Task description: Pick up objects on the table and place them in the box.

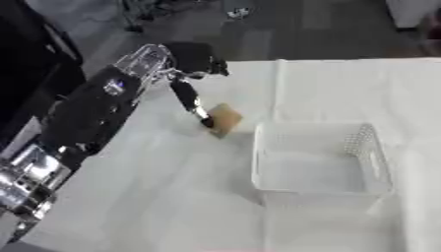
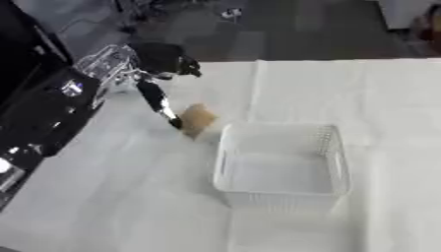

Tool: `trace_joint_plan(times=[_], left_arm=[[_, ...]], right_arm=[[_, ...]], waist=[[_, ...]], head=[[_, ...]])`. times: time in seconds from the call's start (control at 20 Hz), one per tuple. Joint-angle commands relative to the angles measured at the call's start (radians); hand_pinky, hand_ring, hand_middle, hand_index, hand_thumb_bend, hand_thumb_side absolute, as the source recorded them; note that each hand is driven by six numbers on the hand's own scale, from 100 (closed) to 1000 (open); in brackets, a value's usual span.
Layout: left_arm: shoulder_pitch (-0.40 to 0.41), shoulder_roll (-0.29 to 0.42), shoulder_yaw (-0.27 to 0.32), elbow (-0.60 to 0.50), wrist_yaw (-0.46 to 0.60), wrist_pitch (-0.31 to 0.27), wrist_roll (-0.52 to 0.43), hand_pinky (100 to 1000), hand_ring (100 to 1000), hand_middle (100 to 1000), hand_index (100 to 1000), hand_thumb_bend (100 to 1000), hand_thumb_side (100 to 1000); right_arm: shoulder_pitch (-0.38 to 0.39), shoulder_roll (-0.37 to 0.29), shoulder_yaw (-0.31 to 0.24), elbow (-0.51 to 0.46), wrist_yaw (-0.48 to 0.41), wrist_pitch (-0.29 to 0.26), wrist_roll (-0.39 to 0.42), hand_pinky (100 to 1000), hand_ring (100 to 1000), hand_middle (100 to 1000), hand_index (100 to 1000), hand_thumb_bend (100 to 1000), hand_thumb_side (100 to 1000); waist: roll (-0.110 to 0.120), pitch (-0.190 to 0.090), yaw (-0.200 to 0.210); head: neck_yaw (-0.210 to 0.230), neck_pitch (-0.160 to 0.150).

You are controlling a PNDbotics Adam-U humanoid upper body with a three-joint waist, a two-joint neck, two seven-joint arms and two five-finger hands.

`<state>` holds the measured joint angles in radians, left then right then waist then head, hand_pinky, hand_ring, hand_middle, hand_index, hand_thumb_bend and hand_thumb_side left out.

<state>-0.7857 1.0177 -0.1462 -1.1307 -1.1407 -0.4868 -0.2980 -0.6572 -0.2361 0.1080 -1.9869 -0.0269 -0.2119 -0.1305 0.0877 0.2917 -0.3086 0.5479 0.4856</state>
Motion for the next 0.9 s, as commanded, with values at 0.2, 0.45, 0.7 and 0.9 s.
trace_joint_plan(times=[0.2, 0.45, 0.7, 0.9], left_arm=[[-0.008, 0.023, 0.026, -0.004, 0.017, 0.014, -0.023, 1000, 888, 935, 972, 1000, 1000], [0.001, 0.014, 0.023, 0.0, 0.019, 0.012, -0.031, 1000, 875, 926, 968, 1000, 1000], [0.006, -0.005, 0.015, 0.018, 0.017, 0.009, -0.053, 1000, 868, 925, 967, 1000, 1000], [0.01, -0.021, 0.011, 0.034, 0.024, 0.006, -0.069, 1000, 865, 925, 968, 1000, 984]], right_arm=[[-0.031, 0.006, 0.0, -0.013, -0.001, 0.001, 0.008, 100, 355, 425, 816, 157, 1000], [-0.039, 0.01, 0.001, -0.013, -0.002, 0.001, 0.009, 100, 355, 425, 816, 156, 1000], [-0.043, 0.011, 0.002, -0.013, -0.003, 0.002, 0.012, 100, 355, 425, 815, 156, 1000], [-0.046, 0.013, 0.002, -0.013, -0.004, 0.001, 0.012, 100, 355, 425, 814, 156, 1000]], waist=[[0.005, -0.005, -0.007], [0.009, 0.002, -0.012], [0.008, 0.003, -0.014], [0.008, 0.004, -0.015]], head=[[0.021, -0.027], [0.026, -0.029], [0.029, -0.031], [0.032, -0.034]])
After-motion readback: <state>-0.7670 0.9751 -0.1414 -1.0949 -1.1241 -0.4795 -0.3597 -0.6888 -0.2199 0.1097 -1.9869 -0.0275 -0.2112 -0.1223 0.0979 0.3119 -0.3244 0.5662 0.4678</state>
